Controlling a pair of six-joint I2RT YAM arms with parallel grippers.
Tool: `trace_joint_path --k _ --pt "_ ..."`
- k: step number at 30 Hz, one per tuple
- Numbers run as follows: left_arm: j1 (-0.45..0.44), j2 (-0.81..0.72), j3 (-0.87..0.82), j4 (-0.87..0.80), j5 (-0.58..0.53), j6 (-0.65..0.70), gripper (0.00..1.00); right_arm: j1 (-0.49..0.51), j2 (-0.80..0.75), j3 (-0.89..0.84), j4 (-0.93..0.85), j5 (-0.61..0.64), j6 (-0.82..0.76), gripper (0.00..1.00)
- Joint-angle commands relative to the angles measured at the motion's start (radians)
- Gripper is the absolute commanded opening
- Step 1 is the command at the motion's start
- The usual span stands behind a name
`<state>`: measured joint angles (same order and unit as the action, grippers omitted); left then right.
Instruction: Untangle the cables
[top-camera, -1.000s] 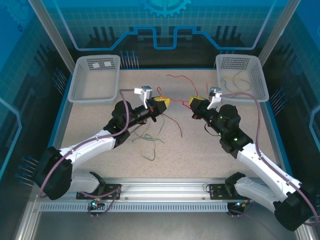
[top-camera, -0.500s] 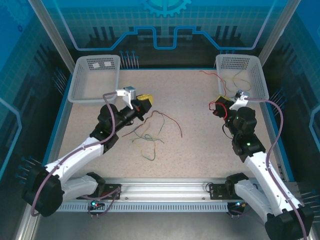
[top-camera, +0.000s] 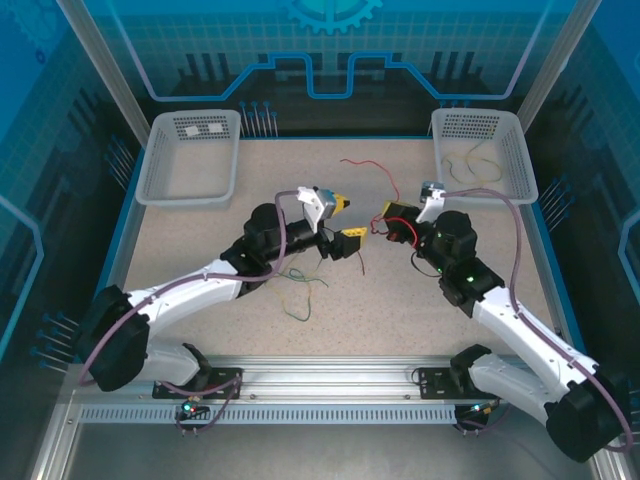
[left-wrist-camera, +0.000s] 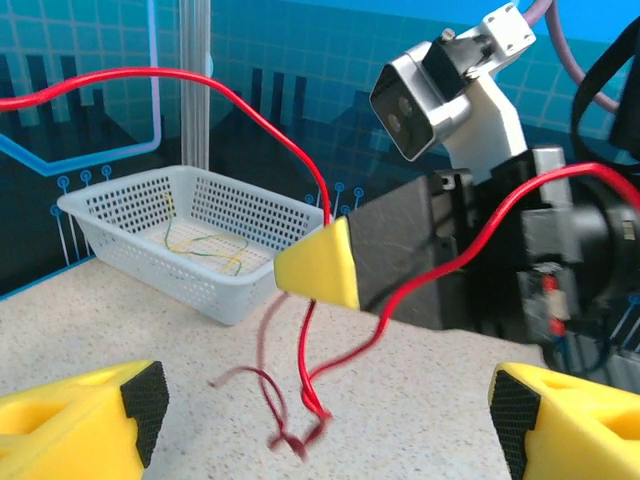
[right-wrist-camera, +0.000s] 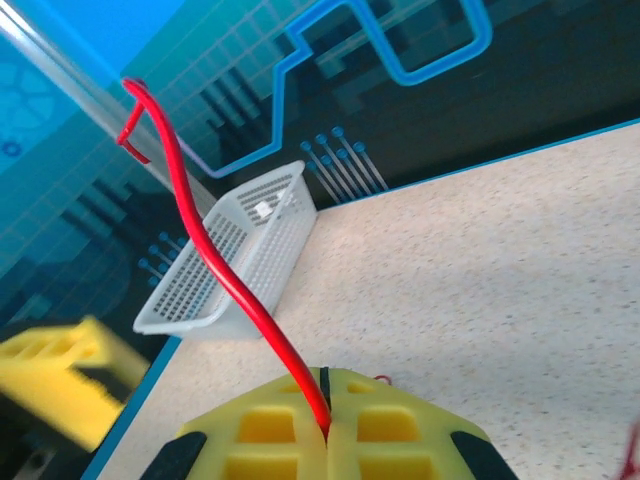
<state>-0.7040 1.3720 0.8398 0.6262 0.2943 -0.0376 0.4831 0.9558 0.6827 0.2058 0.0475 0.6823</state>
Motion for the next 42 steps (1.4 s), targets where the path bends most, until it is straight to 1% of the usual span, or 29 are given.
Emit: trace_joint_path --k 1,2,4,7,8,11,12,14,15,16,21,25,27,31,35,40,42 --pt "-0.005 0.035 0.053 0.043 0.033 0.075 0.86 0.046 0.023 0.053 0.058 -0.01 0.014 0.0" --pt "-0.007 0.044 0.061 0.044 0.042 0.081 0.86 0.057 0.032 0.055 0.091 -0.016 0.01 0.0" --pt "-0.009 0.059 0.078 0.037 0.056 0.092 0.86 0.073 0.05 0.063 0.099 -0.035 0.002 0.0" --pt "-0.012 0.076 0.093 0.034 0.058 0.102 0.81 0.089 0.064 0.071 0.112 -0.056 -0.014 0.0" --pt "-0.011 0.079 0.096 0.034 0.055 0.104 0.74 0.093 0.067 0.069 0.127 -0.072 -0.024 0.0" --pt "-0.011 0.089 0.096 0.046 0.052 0.104 0.49 0.101 0.079 0.085 0.124 -0.103 -0.046 0.0" --pt "-0.011 0.091 0.096 0.049 0.038 0.099 0.39 0.104 0.08 0.089 0.124 -0.111 -0.055 0.0" --pt "-0.011 0.09 0.092 0.052 0.009 0.09 0.15 0.106 0.077 0.091 0.113 -0.098 -0.059 0.0" --pt "-0.011 0.086 0.086 0.055 -0.01 0.082 0.06 0.105 0.073 0.09 0.105 -0.084 -0.062 0.0" --pt "-0.011 0.08 0.082 0.056 -0.022 0.08 0.0 0.106 0.068 0.089 0.094 -0.071 -0.067 0.0" --pt "-0.012 0.054 0.052 0.051 -0.1 0.076 0.0 0.099 0.034 0.08 0.044 -0.009 -0.084 0.0" --pt "-0.009 0.009 0.027 0.025 -0.2 0.071 0.0 0.092 -0.009 0.079 -0.016 0.07 -0.109 0.0" --pt "-0.005 -0.025 -0.001 0.031 -0.241 0.071 0.0 0.079 -0.039 0.073 -0.058 0.131 -0.117 0.0" --pt "0.017 -0.091 -0.069 0.057 -0.274 0.036 0.0 0.027 -0.102 0.044 -0.117 0.22 -0.119 0.0" --pt "0.063 -0.142 -0.143 0.092 -0.276 -0.027 0.0 -0.042 -0.149 0.012 -0.134 0.207 -0.094 0.0" --pt "0.09 -0.181 -0.188 0.09 -0.297 -0.044 0.0 -0.089 -0.166 0.006 -0.157 0.178 -0.095 0.0" --pt "0.093 -0.181 -0.183 0.089 -0.248 -0.048 0.0 -0.101 -0.165 0.002 -0.144 0.152 -0.086 0.0"
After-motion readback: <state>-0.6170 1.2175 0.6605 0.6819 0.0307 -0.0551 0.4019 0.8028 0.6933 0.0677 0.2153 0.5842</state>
